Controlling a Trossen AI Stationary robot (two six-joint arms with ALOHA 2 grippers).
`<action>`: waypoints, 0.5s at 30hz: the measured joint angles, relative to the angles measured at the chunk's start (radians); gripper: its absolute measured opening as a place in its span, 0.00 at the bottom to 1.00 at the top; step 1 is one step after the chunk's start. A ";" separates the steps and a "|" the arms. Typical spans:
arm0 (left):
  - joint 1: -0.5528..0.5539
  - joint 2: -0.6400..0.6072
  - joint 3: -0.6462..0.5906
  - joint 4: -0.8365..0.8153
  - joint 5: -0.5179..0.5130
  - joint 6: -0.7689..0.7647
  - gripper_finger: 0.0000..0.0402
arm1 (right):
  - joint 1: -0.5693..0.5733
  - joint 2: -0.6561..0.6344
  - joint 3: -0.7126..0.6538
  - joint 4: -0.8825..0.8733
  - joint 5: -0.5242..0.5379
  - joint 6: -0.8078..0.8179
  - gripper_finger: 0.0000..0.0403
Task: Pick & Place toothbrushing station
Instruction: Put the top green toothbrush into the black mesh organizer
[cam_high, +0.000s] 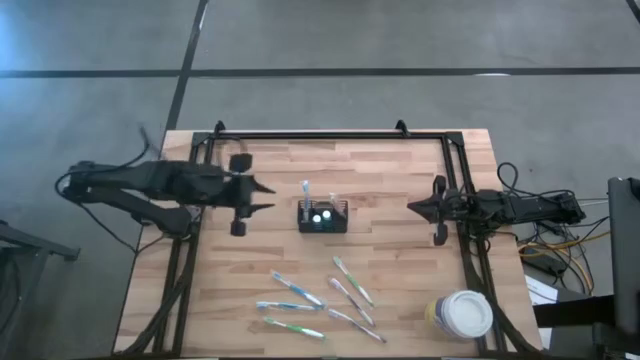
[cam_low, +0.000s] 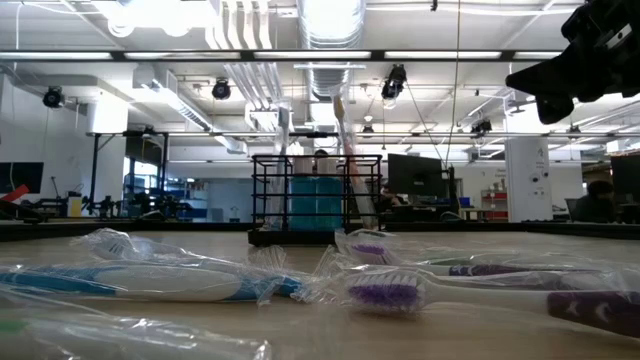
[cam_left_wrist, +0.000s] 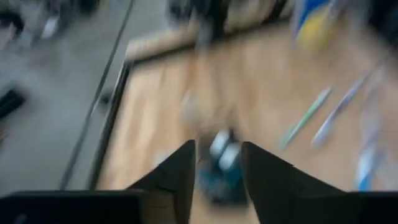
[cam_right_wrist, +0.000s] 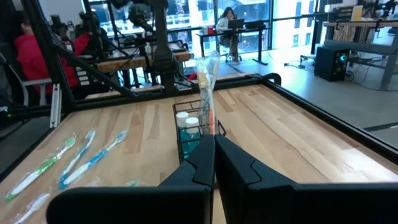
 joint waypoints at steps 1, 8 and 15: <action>-0.001 -0.050 -0.059 0.092 0.029 -0.012 0.29 | 0.000 0.000 0.000 0.005 0.000 0.000 0.02; 0.020 -0.390 -0.461 0.515 0.094 -0.051 0.02 | 0.000 0.000 0.000 0.026 0.000 0.010 0.02; 0.041 -0.589 -0.747 0.743 0.180 -0.069 0.01 | 0.000 -0.001 0.000 0.035 0.000 0.003 0.02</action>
